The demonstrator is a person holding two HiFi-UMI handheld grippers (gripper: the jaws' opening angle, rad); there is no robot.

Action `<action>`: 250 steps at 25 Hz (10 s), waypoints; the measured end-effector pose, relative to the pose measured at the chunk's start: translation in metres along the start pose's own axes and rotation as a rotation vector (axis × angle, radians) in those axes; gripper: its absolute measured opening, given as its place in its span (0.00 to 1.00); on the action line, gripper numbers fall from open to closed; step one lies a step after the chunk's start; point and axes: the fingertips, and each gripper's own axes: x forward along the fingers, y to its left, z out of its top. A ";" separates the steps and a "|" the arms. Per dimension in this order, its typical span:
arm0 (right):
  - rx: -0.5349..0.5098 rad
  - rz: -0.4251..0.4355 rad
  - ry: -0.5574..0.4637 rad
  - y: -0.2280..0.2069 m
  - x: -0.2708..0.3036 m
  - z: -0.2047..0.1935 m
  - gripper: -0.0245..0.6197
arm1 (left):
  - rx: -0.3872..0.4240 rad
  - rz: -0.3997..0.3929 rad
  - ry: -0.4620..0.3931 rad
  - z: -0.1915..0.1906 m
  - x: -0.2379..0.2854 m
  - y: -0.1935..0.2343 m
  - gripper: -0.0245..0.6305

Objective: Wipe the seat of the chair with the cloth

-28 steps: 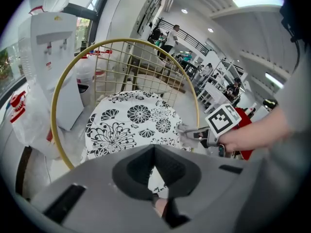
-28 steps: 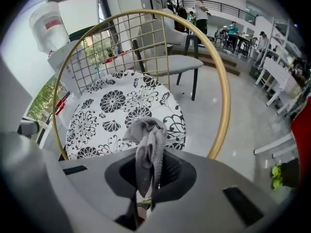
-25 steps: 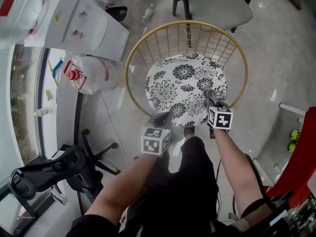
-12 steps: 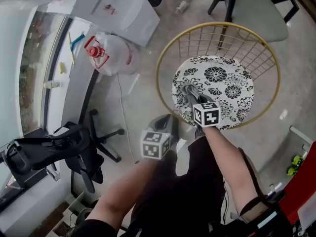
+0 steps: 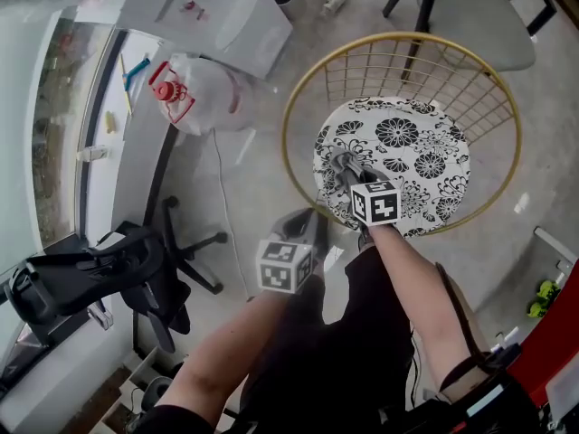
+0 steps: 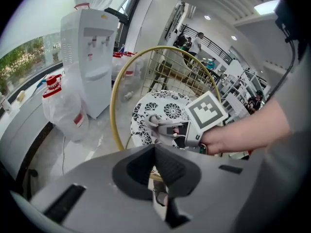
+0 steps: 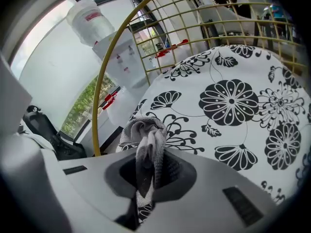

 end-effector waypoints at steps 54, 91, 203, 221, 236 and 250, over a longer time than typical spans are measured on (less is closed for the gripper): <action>-0.006 -0.115 -0.174 -0.076 -0.094 0.078 0.07 | 0.136 -0.051 -0.037 0.052 0.010 -0.052 0.05; 0.072 -0.237 -0.083 -0.162 -0.057 0.041 0.08 | 0.114 -0.080 0.005 0.044 0.034 -0.033 0.05; -0.119 -0.218 -0.676 -0.013 -0.425 0.216 0.07 | 0.249 -0.261 -0.528 0.257 -0.187 -0.158 0.05; -0.191 -0.140 -0.839 0.114 -0.533 0.227 0.07 | 0.358 -0.304 -0.746 0.288 -0.322 -0.195 0.05; -0.265 -0.147 -0.896 0.157 -0.571 0.229 0.07 | 0.384 -0.317 -0.851 0.291 -0.368 -0.206 0.05; -0.261 -0.170 -0.886 0.156 -0.580 0.224 0.07 | 0.395 -0.316 -0.881 0.288 -0.385 -0.209 0.05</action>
